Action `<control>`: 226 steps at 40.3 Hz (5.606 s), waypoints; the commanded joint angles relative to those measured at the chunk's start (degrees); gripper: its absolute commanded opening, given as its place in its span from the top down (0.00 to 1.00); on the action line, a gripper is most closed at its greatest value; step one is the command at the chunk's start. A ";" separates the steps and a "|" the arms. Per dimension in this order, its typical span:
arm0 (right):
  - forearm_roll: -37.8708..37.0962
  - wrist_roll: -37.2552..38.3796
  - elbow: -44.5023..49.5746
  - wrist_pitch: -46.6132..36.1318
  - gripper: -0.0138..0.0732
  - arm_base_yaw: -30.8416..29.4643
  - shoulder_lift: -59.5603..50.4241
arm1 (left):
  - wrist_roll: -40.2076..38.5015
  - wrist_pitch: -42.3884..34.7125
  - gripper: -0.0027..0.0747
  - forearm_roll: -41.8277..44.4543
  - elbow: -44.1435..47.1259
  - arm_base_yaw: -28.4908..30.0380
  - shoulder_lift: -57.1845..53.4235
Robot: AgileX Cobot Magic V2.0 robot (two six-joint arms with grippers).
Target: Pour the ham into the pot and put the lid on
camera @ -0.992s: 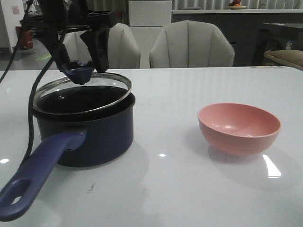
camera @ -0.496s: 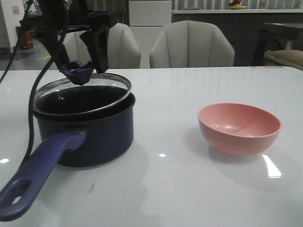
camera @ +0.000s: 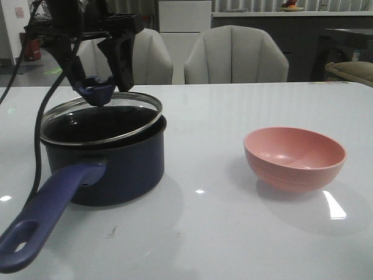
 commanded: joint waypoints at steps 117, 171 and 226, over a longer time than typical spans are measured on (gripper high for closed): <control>0.25 -0.28 -1.64 -4.88 0.67 -0.03 0.63 | 6.21 -51.43 0.56 -1.31 81.56 -2.44 -100.61; 0.25 -0.28 -1.64 -4.88 0.67 -0.03 0.63 | 6.21 -68.09 0.82 1.26 100.02 20.22 -112.02; -3.56 0.03 -0.33 -6.87 0.67 -0.62 0.25 | 6.21 -75.22 0.82 1.26 103.62 21.06 -112.12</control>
